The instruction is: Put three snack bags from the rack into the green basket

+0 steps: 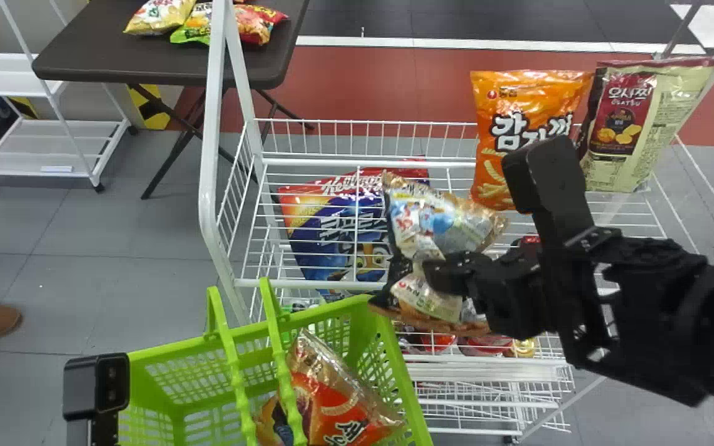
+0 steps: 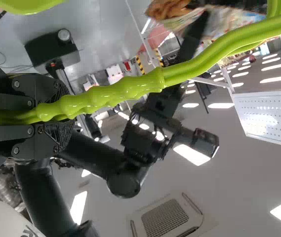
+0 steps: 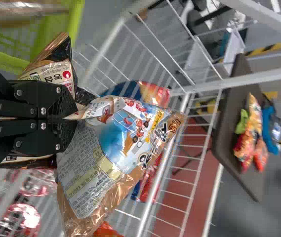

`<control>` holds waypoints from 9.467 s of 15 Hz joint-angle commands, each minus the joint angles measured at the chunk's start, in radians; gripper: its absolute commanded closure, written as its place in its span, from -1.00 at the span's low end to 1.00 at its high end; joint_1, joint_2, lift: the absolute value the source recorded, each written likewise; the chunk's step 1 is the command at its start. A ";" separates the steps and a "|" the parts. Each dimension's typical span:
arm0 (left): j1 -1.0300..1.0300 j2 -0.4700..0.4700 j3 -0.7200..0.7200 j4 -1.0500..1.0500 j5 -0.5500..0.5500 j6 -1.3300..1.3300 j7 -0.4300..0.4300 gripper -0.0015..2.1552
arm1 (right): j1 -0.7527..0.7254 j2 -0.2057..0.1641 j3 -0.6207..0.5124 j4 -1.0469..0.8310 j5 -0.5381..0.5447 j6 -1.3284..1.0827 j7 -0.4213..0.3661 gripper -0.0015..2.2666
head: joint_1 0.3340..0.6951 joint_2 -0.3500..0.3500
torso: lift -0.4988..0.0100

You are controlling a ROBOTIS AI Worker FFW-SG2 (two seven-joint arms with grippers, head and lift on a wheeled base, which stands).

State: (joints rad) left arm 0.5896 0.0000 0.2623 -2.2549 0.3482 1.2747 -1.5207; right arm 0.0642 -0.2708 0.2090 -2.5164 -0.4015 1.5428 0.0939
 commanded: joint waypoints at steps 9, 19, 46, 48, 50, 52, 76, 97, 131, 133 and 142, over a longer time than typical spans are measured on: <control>-0.005 -0.003 -0.003 0.000 0.028 0.001 0.022 0.99 | 0.048 -0.015 0.044 -0.160 -0.134 0.029 0.033 0.99 | 1.00 0.31 | 0.96; -0.033 -0.003 -0.003 -0.005 0.078 0.029 0.053 0.99 | 0.098 -0.027 0.228 0.008 -0.056 0.029 0.102 0.15 | 1.00 0.62 | 0.96; -0.024 -0.003 0.032 -0.003 0.084 0.029 0.042 0.99 | 0.026 -0.061 -0.353 0.369 -0.189 -0.356 0.153 -0.96 | 1.00 -0.50 | 0.96; -0.020 -0.003 0.040 -0.003 0.090 0.029 0.040 0.99 | -0.023 -0.068 -0.309 0.487 -0.122 -0.568 0.158 -0.97 | 1.00 -0.57 | 0.96; -0.019 -0.003 0.048 -0.002 0.095 0.029 0.037 0.99 | -0.106 -0.070 -0.238 0.623 -0.023 -0.703 0.156 -0.97 | 1.00 -0.61 | 0.96; -0.017 -0.003 0.055 0.001 0.100 0.029 0.033 1.00 | -0.185 -0.070 -0.175 0.761 0.009 -0.795 0.153 -0.97 | 1.00 -0.62 | 0.96; -0.008 -0.003 0.109 0.014 0.121 0.016 0.031 0.99 | -0.107 -0.100 -0.217 0.495 -0.115 -0.534 0.187 0.99 | 1.00 -0.39 | 0.96; -0.028 -0.003 0.052 0.014 0.130 0.019 0.059 0.99 | -0.058 0.025 -0.172 0.343 -0.674 0.029 0.179 0.99 | 1.00 0.54 | 0.96; -0.005 -0.003 0.063 -0.011 0.164 0.035 0.048 0.99 | 0.189 0.061 -0.134 0.602 0.105 -1.274 0.098 -0.92 | 1.00 -0.26 | 0.96; -0.005 -0.003 0.061 -0.009 0.163 0.035 0.050 0.99 | 0.246 0.067 -0.137 0.636 0.148 -1.412 0.073 -0.92 | 1.00 -0.34 | 0.96; -0.007 -0.003 0.064 0.001 0.161 0.035 0.053 1.00 | 0.410 0.091 -0.217 0.673 0.141 -1.654 0.098 -0.91 | 1.00 -0.67 | 0.96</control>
State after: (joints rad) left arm 0.5842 0.0000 0.3248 -2.2570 0.5095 1.3093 -1.4688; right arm 0.4634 -0.1820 -0.0018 -1.8463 -0.2513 -0.1065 0.1899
